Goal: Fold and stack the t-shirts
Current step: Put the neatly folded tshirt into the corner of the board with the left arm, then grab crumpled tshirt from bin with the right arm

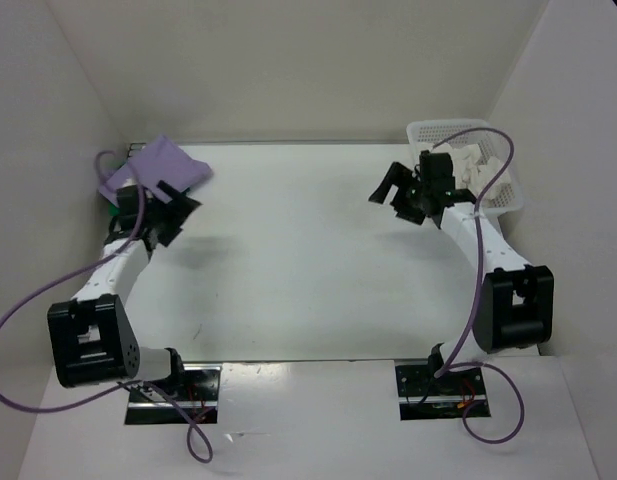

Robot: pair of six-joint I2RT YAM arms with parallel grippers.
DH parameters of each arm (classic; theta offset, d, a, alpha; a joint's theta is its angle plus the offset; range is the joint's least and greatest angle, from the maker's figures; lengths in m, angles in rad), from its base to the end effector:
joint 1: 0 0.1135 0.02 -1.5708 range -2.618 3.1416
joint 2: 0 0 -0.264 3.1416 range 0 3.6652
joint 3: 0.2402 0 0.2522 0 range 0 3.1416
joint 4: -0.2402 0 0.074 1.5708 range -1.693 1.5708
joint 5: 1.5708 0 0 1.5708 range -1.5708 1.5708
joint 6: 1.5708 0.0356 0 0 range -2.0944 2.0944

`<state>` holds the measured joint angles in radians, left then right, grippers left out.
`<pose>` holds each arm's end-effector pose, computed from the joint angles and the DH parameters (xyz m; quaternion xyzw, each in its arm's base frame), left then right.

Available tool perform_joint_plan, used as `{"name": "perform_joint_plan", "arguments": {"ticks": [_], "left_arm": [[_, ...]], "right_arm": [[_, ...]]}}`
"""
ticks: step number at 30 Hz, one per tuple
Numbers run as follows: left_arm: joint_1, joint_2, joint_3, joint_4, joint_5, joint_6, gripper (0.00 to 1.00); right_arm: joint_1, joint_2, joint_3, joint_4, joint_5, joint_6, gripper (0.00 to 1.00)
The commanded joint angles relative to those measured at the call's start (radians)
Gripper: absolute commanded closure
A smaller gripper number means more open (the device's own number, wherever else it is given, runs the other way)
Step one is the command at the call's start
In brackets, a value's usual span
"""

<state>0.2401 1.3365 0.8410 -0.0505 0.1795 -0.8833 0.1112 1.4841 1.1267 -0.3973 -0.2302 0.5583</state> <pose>0.2889 0.0642 0.2500 -0.4252 0.7581 -0.2285 0.4386 0.3238 0.0443 0.2726 0.1577 0.8992 0.2291 0.3377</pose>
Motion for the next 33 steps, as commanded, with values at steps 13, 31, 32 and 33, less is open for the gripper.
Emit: {"name": "perform_joint_plan", "arguments": {"ticks": [13,31,32,33], "left_arm": [[-0.696,0.223,0.156,-0.005,0.147,0.233,0.00],[-0.726,0.225,0.165,-0.126,0.311,0.326,0.00],[-0.726,0.225,0.165,-0.126,0.311,0.326,0.00],[-0.726,0.225,0.165,-0.126,0.311,0.326,0.00]], "right_arm": [[-0.263,0.324,0.447,0.062,0.409,0.191,0.72],[-0.209,0.898,1.123,-0.449,0.742,0.792,0.26],[-0.200,0.927,1.162,-0.466,0.743,0.792,0.26],[-0.200,0.976,1.191,-0.478,0.743,0.792,0.26]]}}
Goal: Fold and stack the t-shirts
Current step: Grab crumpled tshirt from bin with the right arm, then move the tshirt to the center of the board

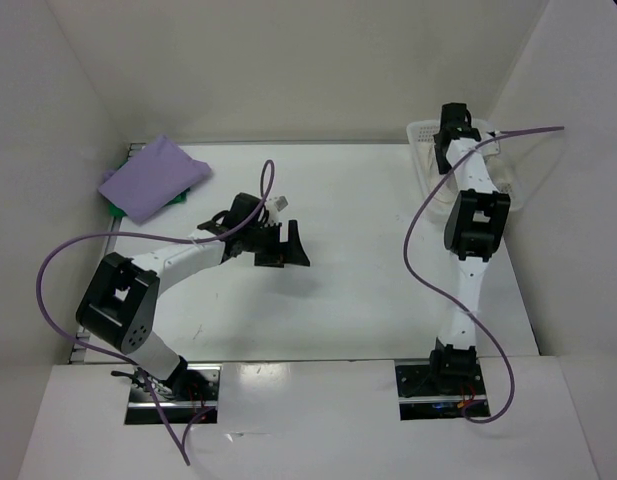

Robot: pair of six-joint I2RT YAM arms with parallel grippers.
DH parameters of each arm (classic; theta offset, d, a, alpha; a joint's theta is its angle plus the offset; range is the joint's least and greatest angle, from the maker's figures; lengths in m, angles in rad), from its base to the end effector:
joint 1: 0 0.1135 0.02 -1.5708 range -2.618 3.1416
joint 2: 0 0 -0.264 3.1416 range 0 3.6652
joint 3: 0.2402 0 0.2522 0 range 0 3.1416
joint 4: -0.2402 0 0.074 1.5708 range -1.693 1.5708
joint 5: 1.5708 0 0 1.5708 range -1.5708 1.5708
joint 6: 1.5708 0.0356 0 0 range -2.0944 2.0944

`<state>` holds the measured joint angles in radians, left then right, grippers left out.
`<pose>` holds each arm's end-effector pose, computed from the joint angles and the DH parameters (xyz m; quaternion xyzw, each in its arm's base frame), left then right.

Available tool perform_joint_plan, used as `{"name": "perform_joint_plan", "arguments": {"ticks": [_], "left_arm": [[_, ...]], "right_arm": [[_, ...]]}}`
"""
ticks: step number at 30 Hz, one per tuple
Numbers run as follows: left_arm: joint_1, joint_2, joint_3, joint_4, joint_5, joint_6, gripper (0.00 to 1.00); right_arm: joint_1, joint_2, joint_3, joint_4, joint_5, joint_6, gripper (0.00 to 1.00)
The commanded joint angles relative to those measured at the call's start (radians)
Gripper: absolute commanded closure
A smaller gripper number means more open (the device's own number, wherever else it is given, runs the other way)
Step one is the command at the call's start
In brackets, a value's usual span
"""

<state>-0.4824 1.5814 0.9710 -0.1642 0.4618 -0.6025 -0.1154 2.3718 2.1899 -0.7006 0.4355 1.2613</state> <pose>0.2882 -0.1688 0.2122 0.0347 0.9010 -0.3755 0.2143 0.5236 -0.0758 0.2299 0.6402 0.6635 0.0077 0.3871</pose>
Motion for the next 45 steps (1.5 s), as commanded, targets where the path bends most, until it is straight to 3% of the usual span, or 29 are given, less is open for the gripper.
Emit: {"name": "perform_joint_plan", "arguments": {"ticks": [1,8,9,12,14,19,23,26,27,28,30,31,33,37,39,42,43,45], "left_arm": [[-0.004,-0.020,0.035,-0.012,0.029,0.046,0.00],[-0.004,-0.020,0.035,-0.021,0.029,0.046,0.00],[-0.004,-0.009,0.035,-0.021,0.029,0.037,0.00],[-0.004,0.000,0.035,-0.030,0.029,0.037,0.00],[-0.004,0.000,0.035,-0.031,0.020,0.037,0.00],[-0.004,0.011,0.080,-0.031,0.020,0.037,0.00],[0.005,0.020,0.119,-0.046,-0.005,0.037,0.00],[0.028,0.020,0.135,-0.055,0.004,0.037,0.00],[0.037,0.020,0.135,-0.045,0.021,0.023,0.00],[0.048,0.020,0.144,-0.044,0.050,0.006,0.00],[0.074,0.020,0.144,-0.034,0.072,-0.017,0.00],[0.074,0.020,0.144,-0.020,0.087,-0.038,0.00],[0.102,0.020,0.134,-0.009,0.087,-0.048,0.00],[0.133,-0.001,0.133,-0.029,0.074,-0.060,0.11],[0.162,-0.001,0.152,-0.043,0.051,-0.071,0.17],[0.206,-0.023,0.152,-0.043,0.009,-0.117,0.20],[0.224,-0.023,0.138,-0.043,-0.003,-0.129,0.21],[0.296,-0.023,0.123,-0.043,-0.003,-0.166,0.21]], "right_arm": [[0.026,0.108,0.154,-0.186,0.077,0.089,0.26],[0.039,0.293,0.384,-0.273,0.037,0.060,0.35],[0.051,0.311,0.407,-0.273,0.037,0.043,0.39],[0.060,0.368,0.501,-0.293,0.022,0.018,0.81],[0.086,0.368,0.571,-0.293,0.071,-0.044,0.90],[0.109,0.276,0.669,-0.284,0.161,-0.145,1.00],[0.120,0.076,0.596,-0.203,0.152,-0.195,1.00],[0.131,-0.108,0.330,-0.003,0.117,-0.259,1.00],[0.131,-0.281,0.092,0.086,0.096,-0.278,1.00],[0.140,-0.372,-0.032,0.269,0.069,-0.313,1.00],[0.140,-0.577,-0.271,0.357,-0.013,-0.323,1.00],[0.131,-0.621,-0.310,0.368,-0.056,-0.357,1.00],[0.131,-0.716,-0.350,0.342,-0.203,-0.402,1.00],[0.184,-0.850,-0.343,0.310,-0.381,-0.552,0.94],[0.194,-0.882,-0.273,0.300,-0.586,-0.553,0.94],[0.243,-0.936,-0.185,0.300,-0.749,-0.508,0.93],[0.272,-0.945,-0.173,0.314,-0.871,-0.461,0.92],[0.298,-0.979,-0.208,0.393,-0.963,-0.406,0.92]]}}
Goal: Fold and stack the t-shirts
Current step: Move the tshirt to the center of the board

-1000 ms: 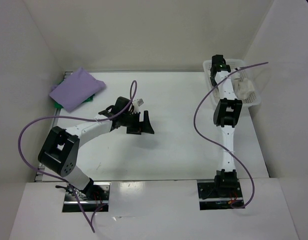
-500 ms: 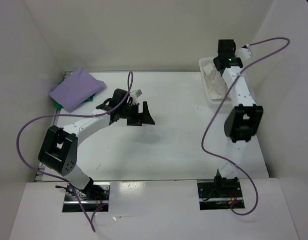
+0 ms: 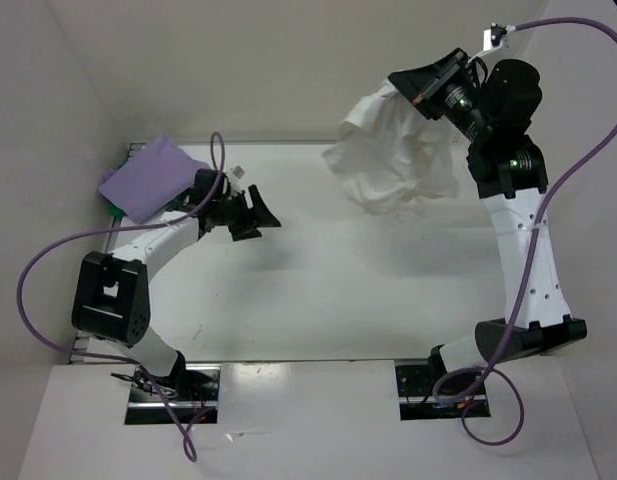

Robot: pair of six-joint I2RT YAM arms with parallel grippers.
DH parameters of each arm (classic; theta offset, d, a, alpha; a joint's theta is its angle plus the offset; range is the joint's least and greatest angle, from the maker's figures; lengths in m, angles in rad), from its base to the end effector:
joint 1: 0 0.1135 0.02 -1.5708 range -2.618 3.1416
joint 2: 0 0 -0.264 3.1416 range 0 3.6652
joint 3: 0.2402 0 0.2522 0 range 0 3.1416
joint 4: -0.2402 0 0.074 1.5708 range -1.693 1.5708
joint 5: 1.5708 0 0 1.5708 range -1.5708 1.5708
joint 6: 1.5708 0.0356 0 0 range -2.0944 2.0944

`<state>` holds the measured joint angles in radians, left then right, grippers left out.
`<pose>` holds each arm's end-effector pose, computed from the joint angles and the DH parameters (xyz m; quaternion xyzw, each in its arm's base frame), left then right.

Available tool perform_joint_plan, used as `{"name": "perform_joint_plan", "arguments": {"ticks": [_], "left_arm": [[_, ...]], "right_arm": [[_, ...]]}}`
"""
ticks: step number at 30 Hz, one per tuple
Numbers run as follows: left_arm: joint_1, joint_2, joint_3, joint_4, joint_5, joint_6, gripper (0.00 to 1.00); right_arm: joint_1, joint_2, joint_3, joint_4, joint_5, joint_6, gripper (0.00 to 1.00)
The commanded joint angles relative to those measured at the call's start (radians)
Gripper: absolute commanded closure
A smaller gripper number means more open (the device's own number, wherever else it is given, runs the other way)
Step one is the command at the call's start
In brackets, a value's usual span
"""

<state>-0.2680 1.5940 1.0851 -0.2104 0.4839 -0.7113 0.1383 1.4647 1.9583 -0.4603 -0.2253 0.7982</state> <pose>0.3318 -0.1083 0.2410 -0.0978 0.8843 -0.3812 0.2512 0.2841 0.0476 0.5485 0.1474 0.6797 0.3921 0.6021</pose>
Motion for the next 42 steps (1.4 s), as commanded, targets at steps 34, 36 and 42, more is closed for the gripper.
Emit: {"name": "perform_joint_plan", "arguments": {"ticks": [34,36,42], "left_arm": [[-0.016,-0.495,-0.476,-0.225,-0.423,-0.273,0.40],[-0.005,-0.598,-0.527,-0.198,-0.432,-0.332,0.37],[0.021,-0.579,-0.669,-0.090,-0.386,-0.410,0.37]], "right_arm": [[0.845,0.054,-0.998,0.042,0.161,-0.060,0.50],[0.871,0.078,-0.987,0.025,0.198,-0.060,0.57],[0.935,0.043,-1.079,-0.034,0.288,-0.021,0.60]]}}
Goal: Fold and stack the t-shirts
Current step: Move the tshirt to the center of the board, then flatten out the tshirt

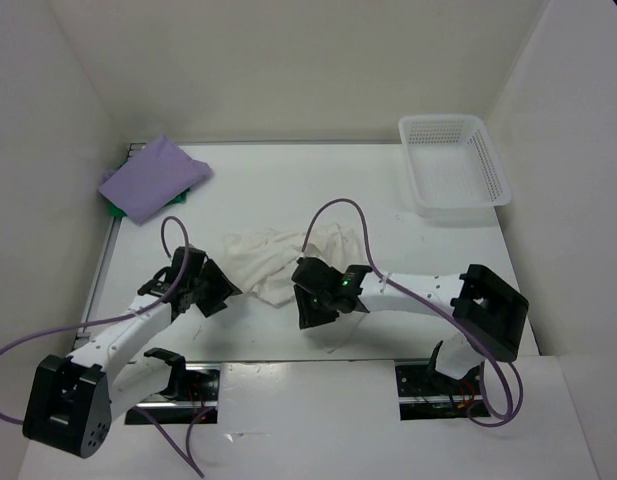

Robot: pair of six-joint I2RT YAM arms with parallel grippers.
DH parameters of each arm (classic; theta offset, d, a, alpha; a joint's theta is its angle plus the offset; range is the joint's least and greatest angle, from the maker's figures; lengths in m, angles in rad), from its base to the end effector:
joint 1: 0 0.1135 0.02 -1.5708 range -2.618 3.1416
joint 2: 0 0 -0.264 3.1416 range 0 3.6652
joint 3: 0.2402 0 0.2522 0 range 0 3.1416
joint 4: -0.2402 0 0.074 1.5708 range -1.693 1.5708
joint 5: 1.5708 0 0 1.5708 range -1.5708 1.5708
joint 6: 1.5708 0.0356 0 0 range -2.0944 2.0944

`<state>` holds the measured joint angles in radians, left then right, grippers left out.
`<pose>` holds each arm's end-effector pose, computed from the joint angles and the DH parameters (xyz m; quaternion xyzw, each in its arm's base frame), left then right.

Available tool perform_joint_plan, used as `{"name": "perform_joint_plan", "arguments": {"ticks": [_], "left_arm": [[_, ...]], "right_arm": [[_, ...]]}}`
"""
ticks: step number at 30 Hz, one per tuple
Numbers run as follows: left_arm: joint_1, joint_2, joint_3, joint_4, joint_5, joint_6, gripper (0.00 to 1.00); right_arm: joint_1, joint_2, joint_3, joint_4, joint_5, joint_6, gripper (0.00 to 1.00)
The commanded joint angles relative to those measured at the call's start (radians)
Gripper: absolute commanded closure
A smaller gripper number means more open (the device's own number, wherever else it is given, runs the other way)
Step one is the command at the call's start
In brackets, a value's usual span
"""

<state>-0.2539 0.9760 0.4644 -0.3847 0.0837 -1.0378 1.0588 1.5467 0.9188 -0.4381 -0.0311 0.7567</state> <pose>0.1768 -0.0490 0.1790 -0.3474 0.8766 -0.2305 0.2403 0.1461 0.2622 0.1862 -0.1495 0.9566 0.2061 0.1418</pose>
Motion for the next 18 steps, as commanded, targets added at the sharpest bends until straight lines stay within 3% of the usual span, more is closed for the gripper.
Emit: {"name": "perform_joint_plan", "arguments": {"ticks": [1,6,11,18], "left_arm": [[0.007,0.050,-0.049,0.095,0.014,-0.096,0.37],[0.007,0.030,-0.070,0.147,0.001,-0.116,0.38],[0.007,0.130,-0.070,0.220,0.022,-0.116,0.43],[0.007,0.165,-0.059,0.260,0.010,-0.096,0.59]], "right_arm": [[0.024,-0.039,-0.040,-0.068,0.094,0.041,0.60],[0.035,-0.069,-0.084,-0.146,0.155,0.085,0.55],[0.073,-0.079,-0.135,-0.159,0.134,0.144,0.49],[0.116,-0.069,-0.144,-0.172,0.114,0.164,0.43]]}}
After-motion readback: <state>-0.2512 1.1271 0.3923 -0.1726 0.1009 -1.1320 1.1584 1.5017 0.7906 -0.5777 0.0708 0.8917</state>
